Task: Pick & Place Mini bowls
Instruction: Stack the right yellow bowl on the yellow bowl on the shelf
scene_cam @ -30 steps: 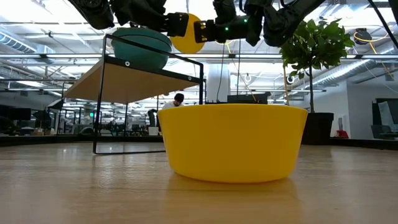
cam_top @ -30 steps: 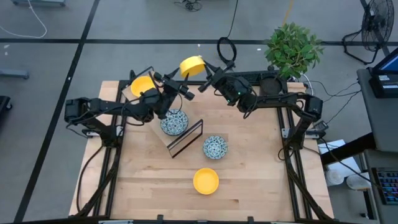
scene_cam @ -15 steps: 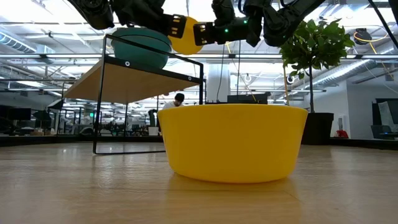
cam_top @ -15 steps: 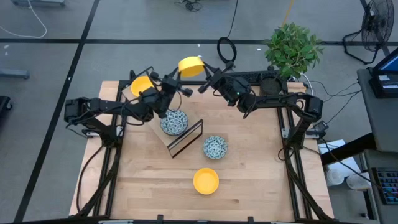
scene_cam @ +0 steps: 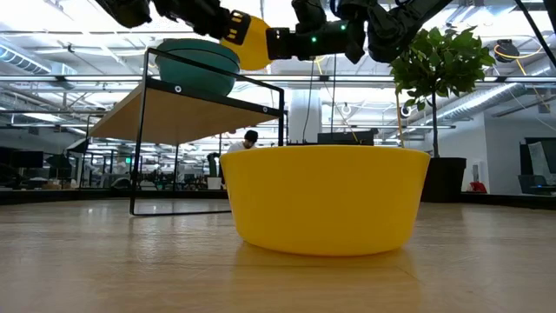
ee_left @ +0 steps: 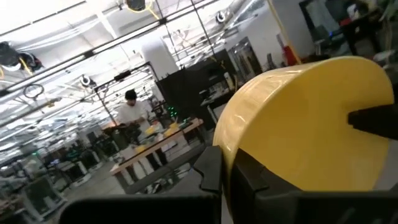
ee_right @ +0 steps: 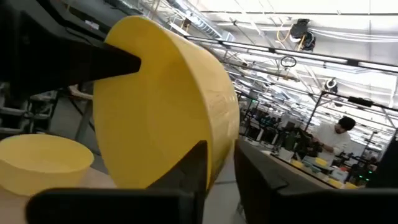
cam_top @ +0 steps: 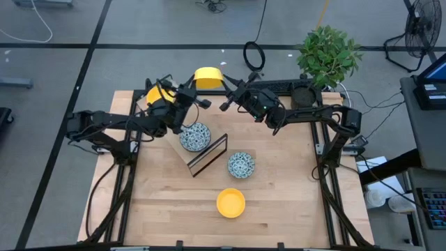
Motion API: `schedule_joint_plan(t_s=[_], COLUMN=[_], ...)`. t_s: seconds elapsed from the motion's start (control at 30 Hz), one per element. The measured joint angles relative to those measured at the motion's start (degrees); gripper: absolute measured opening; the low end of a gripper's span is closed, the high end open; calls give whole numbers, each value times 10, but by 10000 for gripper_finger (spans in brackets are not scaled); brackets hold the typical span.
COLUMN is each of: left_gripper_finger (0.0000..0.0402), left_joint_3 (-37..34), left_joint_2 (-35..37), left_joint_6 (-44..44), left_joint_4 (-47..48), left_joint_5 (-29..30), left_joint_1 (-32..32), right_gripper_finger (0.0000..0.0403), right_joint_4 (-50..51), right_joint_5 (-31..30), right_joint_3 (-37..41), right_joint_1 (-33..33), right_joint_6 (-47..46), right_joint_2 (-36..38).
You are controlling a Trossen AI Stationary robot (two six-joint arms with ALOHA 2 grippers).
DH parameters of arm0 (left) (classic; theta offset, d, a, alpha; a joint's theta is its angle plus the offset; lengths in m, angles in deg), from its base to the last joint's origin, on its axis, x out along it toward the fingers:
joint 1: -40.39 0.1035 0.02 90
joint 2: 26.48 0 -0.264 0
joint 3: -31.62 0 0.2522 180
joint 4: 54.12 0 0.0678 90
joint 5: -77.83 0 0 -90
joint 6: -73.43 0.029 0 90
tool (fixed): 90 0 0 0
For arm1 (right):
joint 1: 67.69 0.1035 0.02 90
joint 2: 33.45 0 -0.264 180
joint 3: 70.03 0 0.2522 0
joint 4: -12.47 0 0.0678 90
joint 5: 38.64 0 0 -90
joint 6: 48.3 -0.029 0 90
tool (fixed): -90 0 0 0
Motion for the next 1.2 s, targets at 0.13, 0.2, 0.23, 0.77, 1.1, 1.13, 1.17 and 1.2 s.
schedule_joint_plan(t_s=[0.13, 0.2, 0.23, 0.77, 1.1, 1.13, 1.17, 1.2], left_gripper_finger=[5, 4, 4, 7, 3, 3, 3, 3], left_joint_3=[5, 5, 6, 56, 57, 57, 57, 57], left_joint_2=[35, 60, 71, 208, 225, 228, 233, 240], left_joint_6=[48, 73, 84, 96, 135, 138, 141, 143], left_joint_4=[-3, -4, -7, 178, 204, 210, 214, 218], left_joint_5=[38, 66, 79, 277, 251, 246, 243, 241], left_joint_1=[-9, -13, -16, -34, 40, 51, 63, 75], right_gripper_finger=[106, 122, 128, 153, 154, 153, 152, 151], right_joint_4=[19, 38, 48, 171, 168, 168, 169, 171], right_joint_5=[-1, -22, -26, 0, 0, 0, 0, 0], right_joint_3=[-1, -1, 1, 1, 1, 1, 1, 1], right_joint_1=[8, 16, 17, 56, 57, 57, 56, 56], right_joint_6=[3, 11, 14, 3, 3, 3, 3, 3], right_joint_2=[0, 1, 0, 21, 35, 35, 35, 35])
